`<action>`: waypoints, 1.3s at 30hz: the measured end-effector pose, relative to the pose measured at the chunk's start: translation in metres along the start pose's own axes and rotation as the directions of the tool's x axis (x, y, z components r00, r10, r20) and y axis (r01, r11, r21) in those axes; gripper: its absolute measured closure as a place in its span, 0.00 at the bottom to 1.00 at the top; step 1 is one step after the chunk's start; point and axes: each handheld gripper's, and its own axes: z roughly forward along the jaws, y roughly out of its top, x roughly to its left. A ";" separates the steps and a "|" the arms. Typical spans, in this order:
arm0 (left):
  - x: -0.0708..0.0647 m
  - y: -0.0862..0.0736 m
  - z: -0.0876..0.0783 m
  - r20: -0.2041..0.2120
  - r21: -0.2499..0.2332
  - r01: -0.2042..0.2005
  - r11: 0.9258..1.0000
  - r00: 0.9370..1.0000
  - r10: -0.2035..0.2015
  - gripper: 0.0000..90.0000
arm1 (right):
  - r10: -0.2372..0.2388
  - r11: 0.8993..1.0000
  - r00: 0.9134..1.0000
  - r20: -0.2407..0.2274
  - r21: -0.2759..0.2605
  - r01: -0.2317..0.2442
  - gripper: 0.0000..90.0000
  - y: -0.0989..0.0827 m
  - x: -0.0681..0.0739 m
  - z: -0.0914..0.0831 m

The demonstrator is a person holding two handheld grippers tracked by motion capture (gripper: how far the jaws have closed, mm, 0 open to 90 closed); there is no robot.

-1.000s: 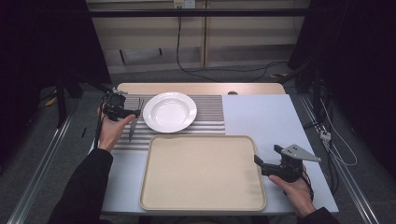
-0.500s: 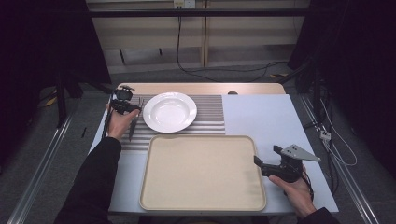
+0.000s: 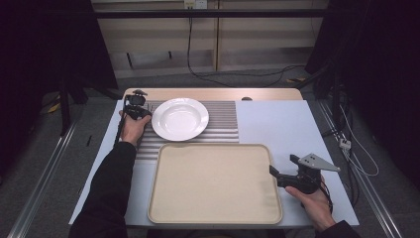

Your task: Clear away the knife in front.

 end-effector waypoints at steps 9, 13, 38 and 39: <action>0.002 0.005 -0.004 0.024 0.090 -0.014 0.996 1.000 0.011 0.88 | 0.003 1.000 1.000 0.000 -0.001 -0.003 0.10 0.000 0.001 0.000; 0.002 0.005 -0.004 0.025 0.095 0.000 0.995 1.000 -0.002 0.88 | 0.000 1.000 1.000 0.002 0.002 0.000 0.10 0.000 0.000 0.000; 0.004 0.006 -0.005 0.031 0.116 -0.031 0.993 0.999 0.028 0.89 | 0.006 1.000 1.000 0.009 0.011 -0.006 0.11 0.000 0.000 0.000; 0.003 0.006 -0.005 0.027 0.116 -0.034 0.993 0.999 0.031 0.89 | 0.006 1.000 1.000 0.009 0.012 -0.006 0.11 0.000 0.000 0.000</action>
